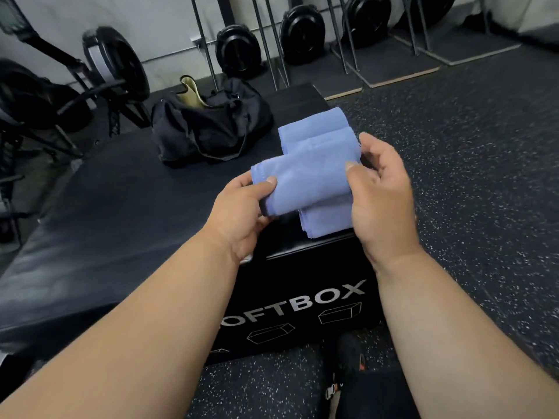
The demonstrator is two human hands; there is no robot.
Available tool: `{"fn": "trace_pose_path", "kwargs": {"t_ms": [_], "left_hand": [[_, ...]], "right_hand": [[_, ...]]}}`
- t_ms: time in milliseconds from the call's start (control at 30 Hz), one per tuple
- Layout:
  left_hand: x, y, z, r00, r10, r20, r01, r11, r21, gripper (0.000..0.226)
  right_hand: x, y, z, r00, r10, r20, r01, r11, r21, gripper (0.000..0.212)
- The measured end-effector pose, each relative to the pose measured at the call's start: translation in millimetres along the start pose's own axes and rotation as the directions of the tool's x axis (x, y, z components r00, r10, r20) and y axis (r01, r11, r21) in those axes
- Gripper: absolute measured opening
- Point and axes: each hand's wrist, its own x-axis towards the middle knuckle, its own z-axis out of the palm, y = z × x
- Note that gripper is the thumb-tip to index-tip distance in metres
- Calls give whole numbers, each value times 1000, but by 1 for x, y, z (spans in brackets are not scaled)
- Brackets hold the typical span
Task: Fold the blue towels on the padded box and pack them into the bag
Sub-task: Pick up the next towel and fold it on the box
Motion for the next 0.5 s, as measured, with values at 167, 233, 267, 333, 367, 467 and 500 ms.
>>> {"fn": "trace_pose_path", "kwargs": {"t_ms": [167, 233, 267, 333, 367, 467, 500], "left_hand": [[38, -9, 39, 995, -83, -64, 90, 989, 114, 10], [45, -9, 46, 985, -126, -114, 143, 978, 152, 6], [48, -7, 48, 985, -125, -119, 144, 975, 167, 6], [51, -3, 52, 987, -112, -111, 130, 978, 165, 6], [51, -2, 54, 988, -113, -104, 128, 980, 152, 8], [49, -8, 56, 988, -132, -83, 143, 979, 148, 21], [49, -11, 57, 986, -141, -87, 154, 976, 156, 25]], "right_hand": [[17, 19, -20, 993, 31, 110, 4, 951, -308, 64], [21, 25, -25, 992, 38, 120, 12, 918, -397, 58], [22, 27, -28, 992, 38, 120, 17, 906, -424, 56], [24, 29, -32, 991, 21, 134, 43, 889, -457, 53], [26, 30, -34, 990, 13, 138, 53, 882, -469, 52], [27, 32, -38, 992, -21, 127, 81, 866, -493, 51], [27, 32, -40, 993, -40, 107, 88, 866, -491, 51]]}}
